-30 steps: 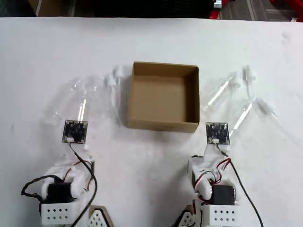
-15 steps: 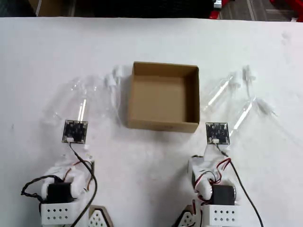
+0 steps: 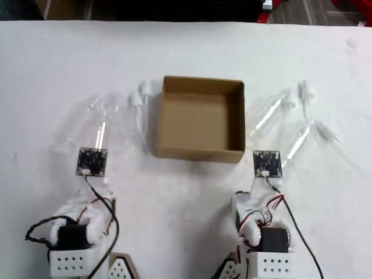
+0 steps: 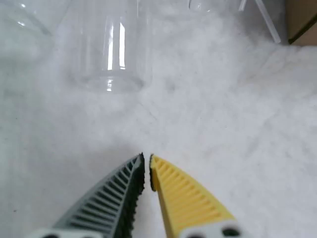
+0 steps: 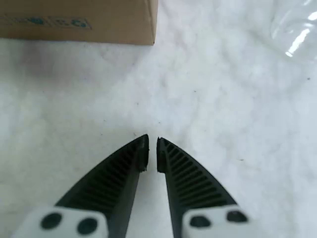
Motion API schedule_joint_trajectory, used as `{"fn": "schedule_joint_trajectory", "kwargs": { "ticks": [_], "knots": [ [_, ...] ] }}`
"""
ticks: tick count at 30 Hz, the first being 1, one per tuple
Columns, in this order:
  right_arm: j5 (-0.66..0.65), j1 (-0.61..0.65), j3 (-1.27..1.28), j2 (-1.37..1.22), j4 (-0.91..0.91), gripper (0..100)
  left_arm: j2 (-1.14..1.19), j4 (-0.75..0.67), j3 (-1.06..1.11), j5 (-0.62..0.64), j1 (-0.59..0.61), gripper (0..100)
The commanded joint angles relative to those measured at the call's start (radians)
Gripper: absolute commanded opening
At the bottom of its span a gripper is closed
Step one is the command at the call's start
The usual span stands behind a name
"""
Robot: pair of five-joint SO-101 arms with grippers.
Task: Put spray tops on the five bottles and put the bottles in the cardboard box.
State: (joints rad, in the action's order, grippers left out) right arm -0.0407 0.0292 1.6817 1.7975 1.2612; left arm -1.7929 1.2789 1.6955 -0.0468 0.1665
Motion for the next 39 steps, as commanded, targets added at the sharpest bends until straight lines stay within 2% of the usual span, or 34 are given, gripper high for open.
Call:
{"fn": "schedule_joint_trajectory", "kwargs": {
  "ticks": [1, 36, 39],
  "knots": [
    [0.008, -0.005, 0.009, 0.004, 0.005, 1.5, -0.005, -0.003, -0.003, 0.012, 0.005, 2],
    [0.008, -0.005, 0.009, 0.005, 0.005, 1.5, -0.005, -0.003, -0.003, 0.012, 0.005, 2],
    [0.008, -0.005, 0.009, 0.005, -0.035, 1.5, -0.005, -0.003, -0.003, 0.012, 0.005, 2]
  ]
}}
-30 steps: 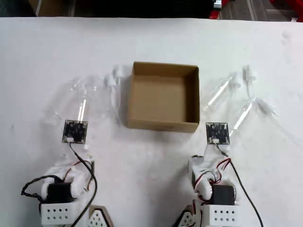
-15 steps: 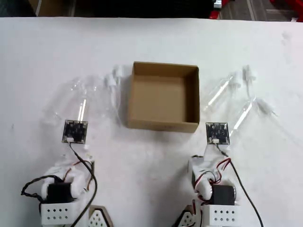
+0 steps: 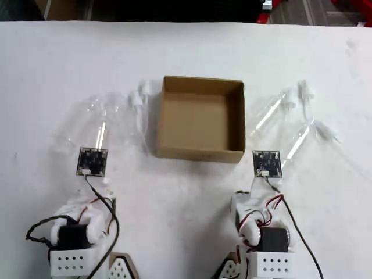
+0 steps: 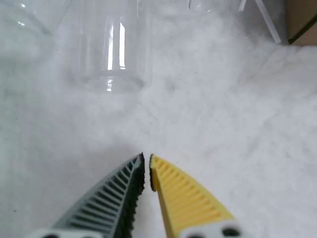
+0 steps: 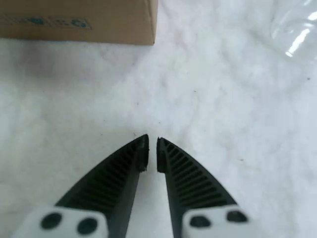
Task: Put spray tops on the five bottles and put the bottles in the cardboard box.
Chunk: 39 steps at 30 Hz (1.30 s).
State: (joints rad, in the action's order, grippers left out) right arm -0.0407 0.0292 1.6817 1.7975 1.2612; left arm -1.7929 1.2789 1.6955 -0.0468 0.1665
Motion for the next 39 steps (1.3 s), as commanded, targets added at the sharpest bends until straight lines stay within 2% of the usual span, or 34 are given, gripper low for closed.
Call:
{"fn": "schedule_joint_trajectory", "kwargs": {
  "ticks": [1, 5, 39],
  "knots": [
    [0.008, -0.005, 0.009, 0.005, -0.061, 1.5, -0.005, -0.003, -0.003, 0.012, 0.005, 2],
    [0.008, -0.010, 0.009, 0.005, -0.105, 1.5, -0.005, -0.003, -0.003, 0.012, 0.005, 2],
    [0.008, -0.008, 0.009, 0.001, -0.097, 1.5, -0.005, -0.003, -0.003, 0.015, 0.005, 2]
  ]
}}
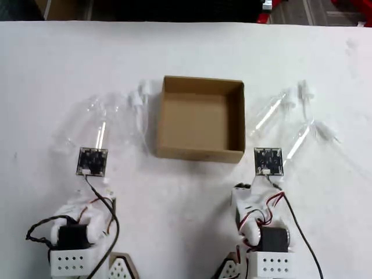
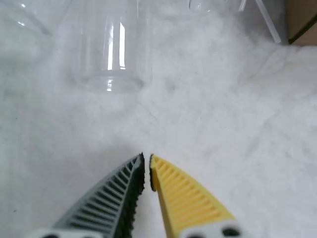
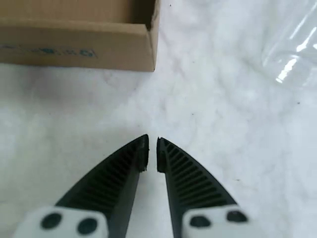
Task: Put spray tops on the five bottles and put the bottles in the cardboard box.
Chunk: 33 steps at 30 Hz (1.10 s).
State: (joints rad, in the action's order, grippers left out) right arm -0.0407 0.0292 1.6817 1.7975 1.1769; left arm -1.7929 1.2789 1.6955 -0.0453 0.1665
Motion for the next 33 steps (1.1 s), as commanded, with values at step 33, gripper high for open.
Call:
{"fn": "schedule_joint_trajectory", "kwargs": {
  "ticks": [33],
  "knots": [
    [0.006, -0.004, 0.009, 0.004, 0.081, 1.5, -0.007, 0.037, -0.640, 0.014, 0.222, 2]
  ]
}}
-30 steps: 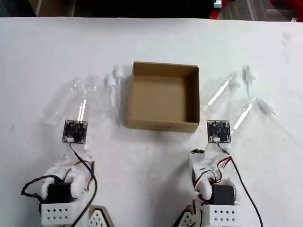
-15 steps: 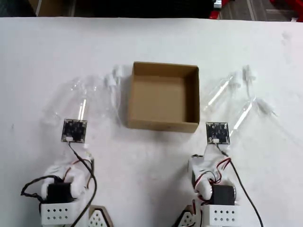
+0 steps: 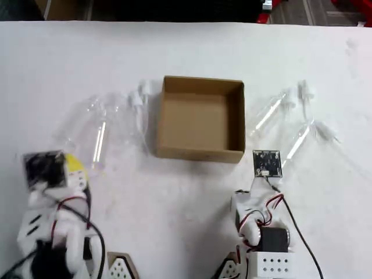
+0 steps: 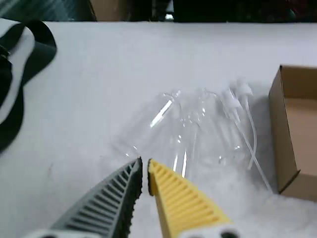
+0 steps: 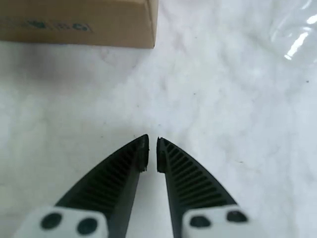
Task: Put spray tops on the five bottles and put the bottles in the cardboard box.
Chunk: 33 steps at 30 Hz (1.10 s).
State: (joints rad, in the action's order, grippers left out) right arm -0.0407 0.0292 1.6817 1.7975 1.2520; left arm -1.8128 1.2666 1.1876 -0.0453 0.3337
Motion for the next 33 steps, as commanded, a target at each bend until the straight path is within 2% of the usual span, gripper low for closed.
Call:
{"fn": "schedule_joint_trajectory", "kwargs": {
  "ticks": [1, 6, 21, 25, 29, 33],
  "knots": [
    [0.006, -0.004, 0.009, 0.004, 0.005, 1.5, 0.013, 0.061, -0.167, 0.009, 0.070, 2],
    [0.006, -0.004, 0.009, 0.004, 0.005, 1.5, 0.013, 0.103, -0.279, 0.008, 0.134, 2],
    [0.006, -0.005, 0.009, 0.004, 0.007, 1.5, 0.013, 0.109, -0.287, 0.002, 0.140, 2],
    [0.006, -0.005, 0.009, 0.004, 0.007, 1.5, 0.013, 0.048, -0.284, -0.149, 0.151, 2],
    [0.006, -0.005, 0.009, 0.004, 0.007, 1.5, 0.013, -0.052, -0.265, -0.344, 0.271, 2],
    [0.006, -0.005, 0.009, 0.004, 0.007, 1.5, 0.013, -0.160, -0.135, -0.417, 0.312, 2]
  ]
}}
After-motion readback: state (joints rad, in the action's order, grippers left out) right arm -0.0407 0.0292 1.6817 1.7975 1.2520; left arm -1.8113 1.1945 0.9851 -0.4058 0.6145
